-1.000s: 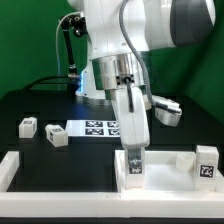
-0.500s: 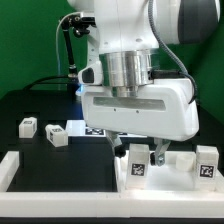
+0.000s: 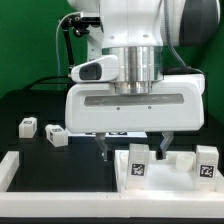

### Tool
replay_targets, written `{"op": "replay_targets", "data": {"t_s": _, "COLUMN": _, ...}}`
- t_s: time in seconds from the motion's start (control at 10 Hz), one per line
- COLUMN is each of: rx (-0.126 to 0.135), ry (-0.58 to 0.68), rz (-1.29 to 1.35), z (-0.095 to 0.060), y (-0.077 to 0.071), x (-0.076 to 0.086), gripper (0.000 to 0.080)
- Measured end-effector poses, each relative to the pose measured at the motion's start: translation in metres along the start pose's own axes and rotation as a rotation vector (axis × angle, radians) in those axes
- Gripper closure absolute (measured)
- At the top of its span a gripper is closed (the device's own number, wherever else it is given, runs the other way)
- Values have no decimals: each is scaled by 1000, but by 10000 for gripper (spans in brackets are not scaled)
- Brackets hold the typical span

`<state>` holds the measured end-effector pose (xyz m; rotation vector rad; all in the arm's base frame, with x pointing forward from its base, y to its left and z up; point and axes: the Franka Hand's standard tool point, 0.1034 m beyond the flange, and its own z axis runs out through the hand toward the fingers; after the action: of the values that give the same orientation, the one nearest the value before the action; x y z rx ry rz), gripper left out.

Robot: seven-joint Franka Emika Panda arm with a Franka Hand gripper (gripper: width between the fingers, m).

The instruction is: Assemble square table

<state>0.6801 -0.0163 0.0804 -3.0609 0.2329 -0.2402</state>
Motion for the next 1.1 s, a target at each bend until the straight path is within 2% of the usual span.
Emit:
{"op": "replay_targets", "data": {"t_s": 0.1, "rx": -2, "ry": -1, "rz": 7, "z": 0, "y": 0, "x": 0, "gripper": 151}}
{"op": "replay_targets", "data": {"t_s": 0.3, "rx": -1, "ry": -1, "rz": 155, "z": 0, "y": 0, "x": 0, "gripper": 434}}
{"op": "replay_targets", "data": {"t_s": 0.4, "rx": -2, "ry": 0, "rz": 223, "z": 0, "y": 1, "x": 0, "gripper": 434}}
{"op": "replay_targets", "data": {"t_s": 0.5, "rx": -4, "ry": 0, "rz": 309, "z": 0, "y": 3, "x": 0, "gripper": 511}}
{"op": "replay_targets", "data": {"t_s": 0.6, "rx": -8, "ry": 0, "rz": 402, "z": 1, "y": 4, "x": -1, "gripper": 511}}
{"op": "replay_targets", "data": {"t_s": 0.8, "rx": -40, "ry": -14, "rz": 829, "z": 0, "y": 7, "x": -6, "gripper": 511}}
{"op": "replay_targets", "data": {"t_s": 0.9, "rx": -27, "ry": -24, "rz": 1056, "z": 1, "y": 9, "x": -9, "gripper": 511}}
{"op": "replay_targets", "data": {"t_s": 1.1, "rx": 18, "ry": -77, "rz": 1374, "z": 1, "y": 12, "x": -12, "gripper": 509}}
